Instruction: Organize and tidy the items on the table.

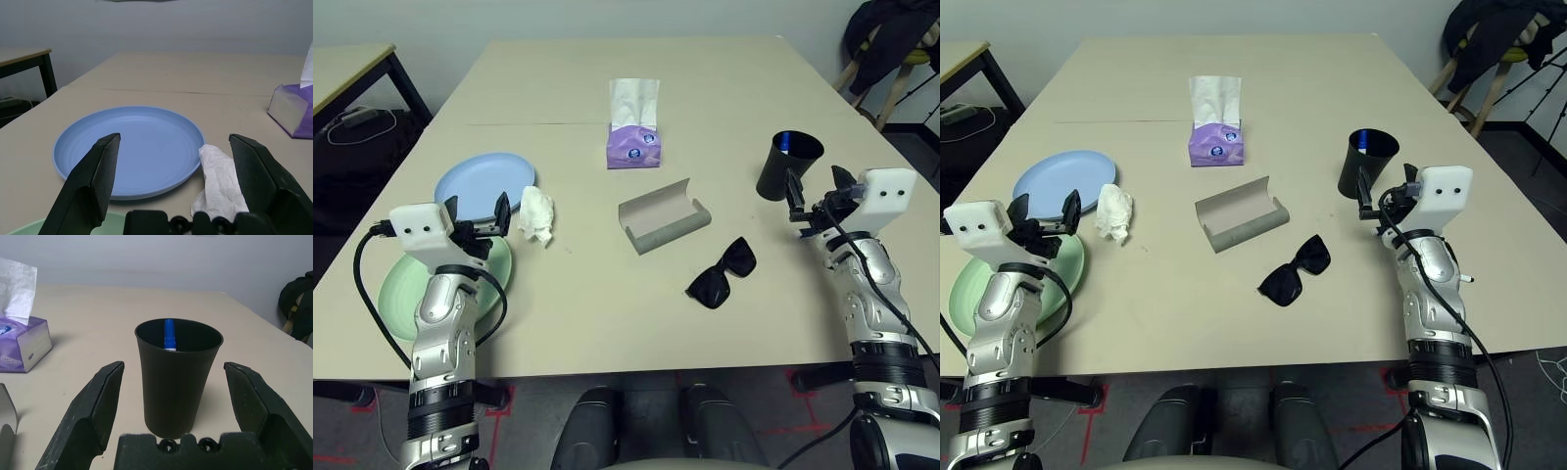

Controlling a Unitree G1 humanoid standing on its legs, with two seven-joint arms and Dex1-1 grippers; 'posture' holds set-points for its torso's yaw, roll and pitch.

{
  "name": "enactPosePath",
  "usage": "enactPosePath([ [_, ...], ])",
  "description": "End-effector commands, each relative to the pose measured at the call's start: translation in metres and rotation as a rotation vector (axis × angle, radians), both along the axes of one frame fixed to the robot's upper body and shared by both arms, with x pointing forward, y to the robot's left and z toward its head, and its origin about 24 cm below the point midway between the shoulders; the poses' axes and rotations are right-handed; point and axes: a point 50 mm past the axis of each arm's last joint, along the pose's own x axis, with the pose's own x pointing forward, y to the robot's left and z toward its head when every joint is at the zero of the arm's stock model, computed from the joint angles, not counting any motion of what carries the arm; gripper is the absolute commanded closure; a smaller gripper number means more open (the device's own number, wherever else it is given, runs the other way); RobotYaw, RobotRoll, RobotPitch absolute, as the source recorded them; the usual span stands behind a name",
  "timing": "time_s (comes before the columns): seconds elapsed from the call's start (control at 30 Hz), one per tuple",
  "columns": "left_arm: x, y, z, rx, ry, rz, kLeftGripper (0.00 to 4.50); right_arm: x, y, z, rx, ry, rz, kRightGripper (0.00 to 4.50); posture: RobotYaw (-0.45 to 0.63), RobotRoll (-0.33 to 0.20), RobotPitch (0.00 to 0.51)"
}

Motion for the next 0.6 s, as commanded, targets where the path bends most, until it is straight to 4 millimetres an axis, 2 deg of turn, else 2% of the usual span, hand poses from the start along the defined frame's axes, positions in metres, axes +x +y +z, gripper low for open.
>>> enactPosePath([
  [0.03, 0.0029, -0.0032, 0.0, 0.005, 0.007, -0.019, 0.0, -0.0058, -0.0042, -0.0068, 0.021, 0.02, -0.03, 0.03, 0.06, 0.0, 0.101],
  [0.6, 0.0091, 0.0014, 0.0029, 0.008, 0.013, -0.049, 0.0, -0.0038, -0.0048, -0.0082, 0.016, 0.024, -0.027, 0.03, 0.05, 0.0, 0.096],
])
